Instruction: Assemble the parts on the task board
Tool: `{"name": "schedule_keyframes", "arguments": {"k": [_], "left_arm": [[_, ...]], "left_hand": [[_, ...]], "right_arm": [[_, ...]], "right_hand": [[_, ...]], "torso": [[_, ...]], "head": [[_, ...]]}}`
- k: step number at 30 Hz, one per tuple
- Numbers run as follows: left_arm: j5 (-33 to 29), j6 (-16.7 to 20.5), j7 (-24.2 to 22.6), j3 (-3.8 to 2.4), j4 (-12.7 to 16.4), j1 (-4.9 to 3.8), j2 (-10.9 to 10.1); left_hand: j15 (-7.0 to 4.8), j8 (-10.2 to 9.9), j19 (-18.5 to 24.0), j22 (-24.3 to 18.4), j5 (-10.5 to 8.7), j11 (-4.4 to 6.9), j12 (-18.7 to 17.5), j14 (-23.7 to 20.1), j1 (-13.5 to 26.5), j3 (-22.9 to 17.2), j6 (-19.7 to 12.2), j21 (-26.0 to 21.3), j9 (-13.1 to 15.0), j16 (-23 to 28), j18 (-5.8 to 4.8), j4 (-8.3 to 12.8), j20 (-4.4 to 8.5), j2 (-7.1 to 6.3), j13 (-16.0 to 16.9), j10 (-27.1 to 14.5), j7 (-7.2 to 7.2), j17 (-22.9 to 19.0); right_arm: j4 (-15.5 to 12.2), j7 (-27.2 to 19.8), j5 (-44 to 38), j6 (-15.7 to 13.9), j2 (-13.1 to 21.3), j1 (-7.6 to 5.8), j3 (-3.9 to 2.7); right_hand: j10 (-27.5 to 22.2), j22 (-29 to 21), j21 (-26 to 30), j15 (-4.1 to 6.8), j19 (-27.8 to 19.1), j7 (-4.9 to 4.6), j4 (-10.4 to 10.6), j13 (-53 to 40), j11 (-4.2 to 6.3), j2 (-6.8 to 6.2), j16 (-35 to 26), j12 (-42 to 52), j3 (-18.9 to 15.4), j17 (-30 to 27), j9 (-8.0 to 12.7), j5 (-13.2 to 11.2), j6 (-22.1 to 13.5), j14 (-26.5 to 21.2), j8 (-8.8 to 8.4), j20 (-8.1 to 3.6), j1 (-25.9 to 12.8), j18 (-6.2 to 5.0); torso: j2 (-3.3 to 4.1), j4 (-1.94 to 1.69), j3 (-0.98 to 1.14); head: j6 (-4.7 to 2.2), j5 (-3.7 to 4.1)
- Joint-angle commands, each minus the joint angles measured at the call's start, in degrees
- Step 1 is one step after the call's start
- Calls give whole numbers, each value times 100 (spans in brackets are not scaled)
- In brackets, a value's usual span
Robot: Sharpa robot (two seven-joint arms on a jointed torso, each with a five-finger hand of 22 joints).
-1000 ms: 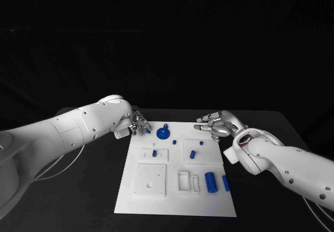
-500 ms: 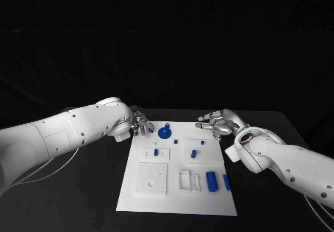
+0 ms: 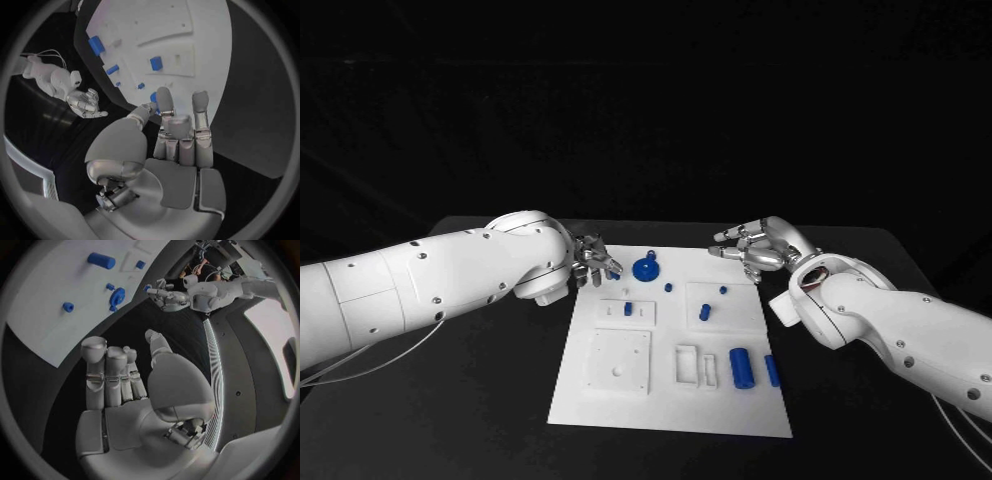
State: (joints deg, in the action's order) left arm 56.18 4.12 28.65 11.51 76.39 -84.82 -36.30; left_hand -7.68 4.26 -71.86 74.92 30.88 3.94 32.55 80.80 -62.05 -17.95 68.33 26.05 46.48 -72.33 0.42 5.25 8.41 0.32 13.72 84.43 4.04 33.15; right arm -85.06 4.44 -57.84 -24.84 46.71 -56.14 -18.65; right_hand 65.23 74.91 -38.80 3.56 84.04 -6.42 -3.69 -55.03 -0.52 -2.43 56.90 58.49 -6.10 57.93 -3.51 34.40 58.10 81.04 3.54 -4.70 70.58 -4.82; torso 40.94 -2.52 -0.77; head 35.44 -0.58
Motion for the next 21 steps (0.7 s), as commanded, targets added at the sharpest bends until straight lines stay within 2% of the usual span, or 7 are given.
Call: {"name": "schedule_keyframes", "arguments": {"k": [1,4,7,12,18,21], "left_arm": [[346,329,355,71,231,-17,-124],[368,421,413,155,416,-14,-251],[384,555,456,201,563,9,-363],[396,813,483,228,706,115,-460],[410,1025,480,237,738,289,-444],[434,1087,474,238,733,353,-416]], "left_hand": [[-2,-29,7,121,15,91,52,49,26,-631,947,35,-15,-47,38,595,2,-46,2,247,-595,30],[-1,-29,10,120,10,89,78,52,46,-632,954,54,-45,-69,50,597,-6,-41,-3,247,-596,67],[-2,-30,8,121,2,91,115,62,58,-627,959,74,-71,-107,57,595,-10,-41,2,248,-597,127],[-3,-32,11,120,-13,90,171,62,58,-619,963,110,-131,-154,73,580,-20,-44,10,247,-596,183],[-4,-29,14,121,-3,89,190,61,52,-624,967,129,-155,-165,84,572,-26,-51,13,246,-596,188],[-4,-29,14,121,-3,89,190,61,52,-624,967,129,-155,-165,84,572,-26,-51,13,246,-596,188]], "right_arm": [[7,-40,-10,34,1,3,-3],[19,-41,-9,34,0,3,-3],[27,-45,-9,31,2,3,-3],[41,-52,-8,18,6,3,-3],[43,-61,-9,8,7,3,-3],[40,-63,-10,6,8,3,-3]], "right_hand": [[-40,440,26,5,71,12,-1,0,13,-10,-23,1,26,-5,-9,38,47,-30,2,4,-27,-95],[-42,442,19,6,72,11,-1,1,13,-6,-19,1,36,-1,-9,49,46,-27,2,4,-27,-94],[-41,442,20,6,73,12,-1,-1,15,-6,-23,2,38,-5,-9,63,47,-28,3,3,-30,-95],[-41,442,20,6,73,12,-1,-1,15,-6,-23,2,38,-5,-9,63,47,-28,3,3,-30,-95],[-53,437,42,5,70,11,3,13,12,-8,-35,-13,38,-15,-9,60,46,-33,4,4,-37,-96],[-53,437,42,5,70,11,3,13,12,-8,-35,-13,38,-15,-9,60,46,-33,4,4,-37,-96]], "torso": [[-55,-32,4],[-82,-54,6],[-108,-75,11],[-150,-99,18],[-177,-92,25],[-176,-87,23]], "head": [[65,-29],[109,-48],[163,-70],[227,-76],[280,-72],[285,-62]]}}
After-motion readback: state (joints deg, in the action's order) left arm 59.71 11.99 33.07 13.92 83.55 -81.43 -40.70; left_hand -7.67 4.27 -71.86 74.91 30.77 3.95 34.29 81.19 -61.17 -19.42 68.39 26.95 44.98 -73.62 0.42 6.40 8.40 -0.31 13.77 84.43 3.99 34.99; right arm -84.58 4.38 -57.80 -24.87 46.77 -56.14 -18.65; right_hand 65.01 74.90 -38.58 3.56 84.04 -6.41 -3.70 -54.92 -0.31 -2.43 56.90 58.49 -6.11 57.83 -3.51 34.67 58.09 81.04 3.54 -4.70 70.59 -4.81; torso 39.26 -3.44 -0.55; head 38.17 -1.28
